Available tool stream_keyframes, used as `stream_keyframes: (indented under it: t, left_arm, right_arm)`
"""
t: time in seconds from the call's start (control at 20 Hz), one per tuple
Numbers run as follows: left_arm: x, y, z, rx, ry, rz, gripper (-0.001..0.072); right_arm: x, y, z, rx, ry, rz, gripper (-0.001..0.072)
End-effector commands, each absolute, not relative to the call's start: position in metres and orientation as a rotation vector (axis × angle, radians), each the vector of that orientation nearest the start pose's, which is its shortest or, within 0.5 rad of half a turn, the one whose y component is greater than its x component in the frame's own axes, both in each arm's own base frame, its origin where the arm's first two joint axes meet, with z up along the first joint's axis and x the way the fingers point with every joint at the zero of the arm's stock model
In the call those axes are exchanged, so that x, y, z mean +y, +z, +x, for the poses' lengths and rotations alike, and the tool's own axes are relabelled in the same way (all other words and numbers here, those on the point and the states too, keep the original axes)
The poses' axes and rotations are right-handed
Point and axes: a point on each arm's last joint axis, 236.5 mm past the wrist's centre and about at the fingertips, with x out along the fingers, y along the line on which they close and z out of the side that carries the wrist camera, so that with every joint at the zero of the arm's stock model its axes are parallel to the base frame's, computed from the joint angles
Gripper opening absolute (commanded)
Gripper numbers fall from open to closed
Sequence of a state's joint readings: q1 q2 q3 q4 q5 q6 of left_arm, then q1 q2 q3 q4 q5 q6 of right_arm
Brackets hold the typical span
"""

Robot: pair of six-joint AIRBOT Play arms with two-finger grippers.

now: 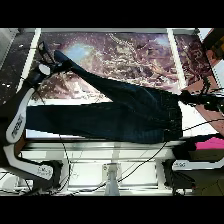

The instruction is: Fold the clothes and pants, and hang the long-sleeved shirts on hangers.

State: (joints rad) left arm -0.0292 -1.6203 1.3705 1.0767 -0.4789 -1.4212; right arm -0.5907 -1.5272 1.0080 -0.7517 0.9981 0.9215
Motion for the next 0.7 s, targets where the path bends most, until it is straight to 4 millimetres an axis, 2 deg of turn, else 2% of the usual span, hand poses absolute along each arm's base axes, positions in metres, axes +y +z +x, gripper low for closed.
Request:
stream_keyframes:
  t: [0.0,0.2,0.3,0.5,0.55,0.65]
  left_arm:
    - [-0.050,0.050,0.513,0.883,-0.147,-0.089,0.0026]
    - [-0.020,0.099,0.460,0.939,-0.040,-0.029,0.0027]
    - [-0.013,0.128,0.437,0.921,-0.016,-0.007,0.0027]
    - [-0.002,0.176,0.407,0.841,0.013,0.028,0.0026]
    - [0.004,0.181,0.405,0.828,0.033,0.050,0.0026]
    - [0.010,0.172,0.409,0.850,0.052,0.075,0.0025]
  right_arm:
    - [-0.096,-0.062,0.400,1.063,0.130,0.639,0.0035]
    - [-0.097,-0.060,0.398,1.064,0.127,0.619,0.0035]
    - [-0.097,-0.060,0.398,1.064,0.128,0.618,0.0035]
    - [-0.097,-0.060,0.398,1.065,0.127,0.617,0.0034]
    - [-0.097,-0.060,0.398,1.065,0.127,0.616,0.0035]
    - [-0.097,-0.060,0.398,1.065,0.127,0.616,0.0035]
